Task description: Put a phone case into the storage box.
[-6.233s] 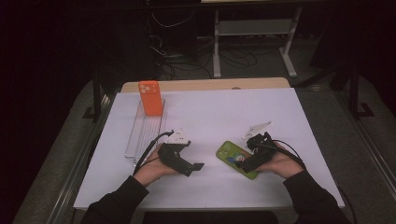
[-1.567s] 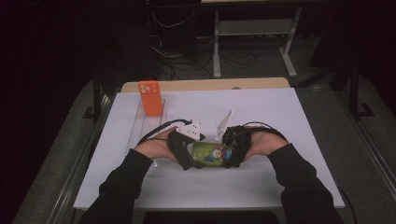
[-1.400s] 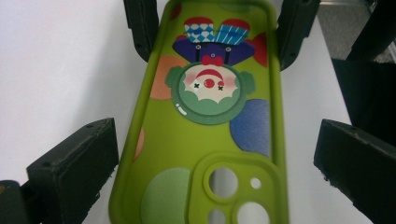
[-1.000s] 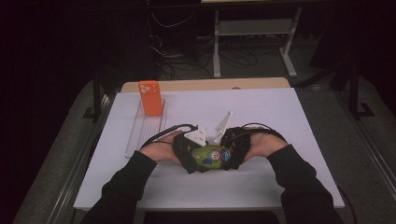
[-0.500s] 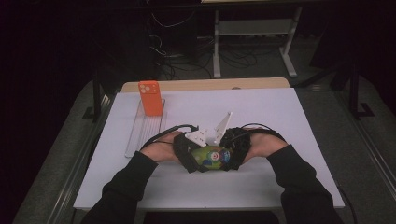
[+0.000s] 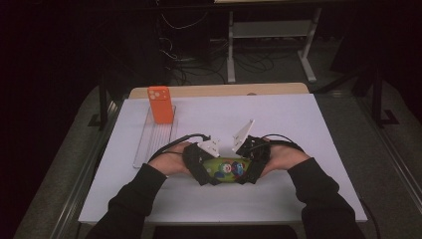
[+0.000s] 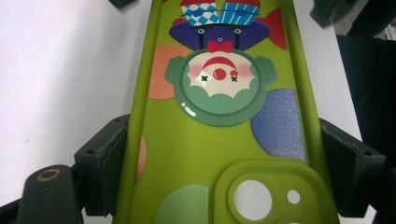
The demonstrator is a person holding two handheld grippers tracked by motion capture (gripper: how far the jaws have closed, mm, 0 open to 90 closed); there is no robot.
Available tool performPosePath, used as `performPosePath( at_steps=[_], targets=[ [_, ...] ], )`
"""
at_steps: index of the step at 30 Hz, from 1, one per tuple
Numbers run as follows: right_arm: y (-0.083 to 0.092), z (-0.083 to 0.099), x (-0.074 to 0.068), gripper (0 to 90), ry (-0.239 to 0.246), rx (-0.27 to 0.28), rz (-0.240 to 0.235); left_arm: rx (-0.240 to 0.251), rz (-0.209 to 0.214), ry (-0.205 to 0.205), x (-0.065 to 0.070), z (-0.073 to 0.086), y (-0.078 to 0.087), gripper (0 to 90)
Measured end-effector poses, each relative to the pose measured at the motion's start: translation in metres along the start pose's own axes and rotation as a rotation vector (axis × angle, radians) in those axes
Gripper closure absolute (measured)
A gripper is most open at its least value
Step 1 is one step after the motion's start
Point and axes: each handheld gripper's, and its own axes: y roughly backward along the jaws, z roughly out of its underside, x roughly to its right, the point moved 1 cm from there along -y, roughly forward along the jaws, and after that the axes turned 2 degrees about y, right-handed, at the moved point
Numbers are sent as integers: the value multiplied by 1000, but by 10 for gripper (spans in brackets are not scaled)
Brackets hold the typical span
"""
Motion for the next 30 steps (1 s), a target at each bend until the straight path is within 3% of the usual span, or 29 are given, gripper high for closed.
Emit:
performPosePath(
  at_steps=[1,8,12,17,19,23,26,28,29,30],
  targets=[
    [2,2,1,0,-9,15,15,1,-11,-3,-1,0,1,156],
    [17,16,8,0,-133,103,68,20,-79,76,-4,3,2,156],
    [24,25,13,0,-164,189,107,25,-125,114,-8,3,8,156],
    [33,38,15,0,-264,238,170,58,-175,200,-8,1,15,156],
    [36,42,12,0,-352,270,176,48,-214,226,-10,1,17,156],
    [37,55,12,0,-411,319,239,59,-251,282,-12,3,18,156],
    [35,63,8,0,-461,328,276,46,-271,293,-15,3,20,156],
    [34,68,5,0,-487,338,306,62,-284,335,-15,3,20,155],
    [33,69,3,0,-508,346,311,46,-291,326,-16,4,22,155],
    [32,71,1,0,-534,357,318,70,-293,352,-15,4,22,155]
  ],
)
